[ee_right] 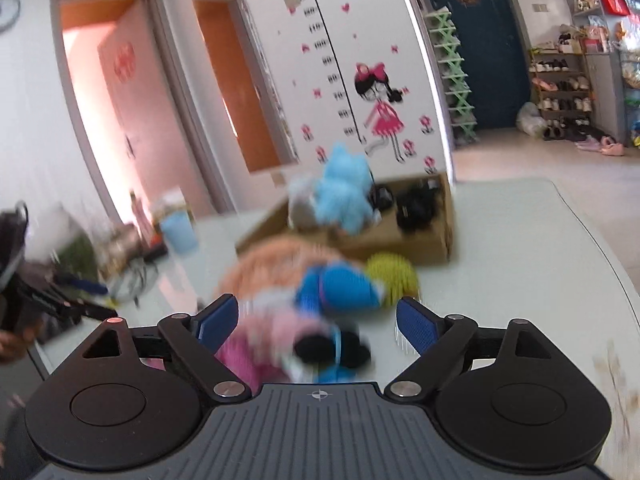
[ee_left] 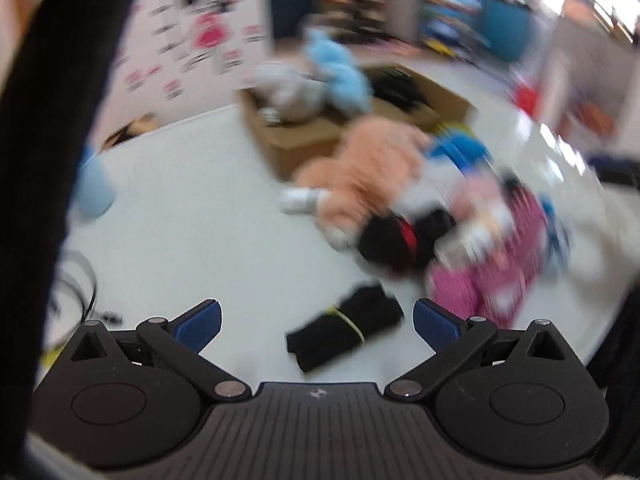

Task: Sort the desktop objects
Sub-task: 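Carry the blue plush and black cat plush into the box and release both, then grasp the black rolled sock with the left tool while the right tool grasps the light-blue sock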

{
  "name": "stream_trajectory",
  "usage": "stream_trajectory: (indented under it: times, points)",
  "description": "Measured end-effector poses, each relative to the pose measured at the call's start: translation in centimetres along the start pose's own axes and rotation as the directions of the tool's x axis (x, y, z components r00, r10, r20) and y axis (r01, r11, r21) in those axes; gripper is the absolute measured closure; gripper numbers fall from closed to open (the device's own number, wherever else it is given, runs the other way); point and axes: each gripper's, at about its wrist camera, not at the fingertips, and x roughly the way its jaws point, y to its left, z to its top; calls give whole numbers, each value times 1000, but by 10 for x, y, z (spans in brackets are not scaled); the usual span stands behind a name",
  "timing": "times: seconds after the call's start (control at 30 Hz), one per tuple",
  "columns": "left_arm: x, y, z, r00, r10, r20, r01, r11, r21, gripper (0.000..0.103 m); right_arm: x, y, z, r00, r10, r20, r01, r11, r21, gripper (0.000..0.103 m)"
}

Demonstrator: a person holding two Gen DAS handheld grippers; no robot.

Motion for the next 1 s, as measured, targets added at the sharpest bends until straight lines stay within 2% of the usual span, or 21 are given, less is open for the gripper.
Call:
stream_trajectory:
  times: [0.07,0.13,0.23,0.33,0.4,0.53,0.67,0.77,1.0]
  points:
    - [4,-11,0,1000,21,6,-22,992,124,1,2,12,-12,999,-30,-21,30,999,-25,12]
    - [11,-15,4,1000,4,1,-4,977,214,1,5,21,-22,997,-79,-23,77,995,-57,12]
    - [26,-13,13,998,-57,-33,64,965,253,1,12,26,-32,995,-99,-33,98,994,-46,11]
    - [42,-14,17,996,-55,-67,72,955,288,1,18,24,-40,991,-129,-40,128,991,-23,11]
    - [55,-16,19,990,-86,-111,117,945,306,1,23,24,-46,990,-132,-49,133,991,2,11]
    - [71,-26,10,983,-86,-160,139,921,365,1,29,26,-52,987,-149,-54,149,989,-1,11]
    - [75,-32,2,980,-105,-169,164,910,380,0,37,27,-55,986,-157,-64,157,988,-4,11]
    - [75,-32,2,978,-129,-165,182,912,366,0,46,25,-56,985,-156,-80,158,987,11,11]
    - [79,-26,-1,958,-202,-204,254,928,273,0,59,19,-57,978,-180,-106,185,982,41,11]
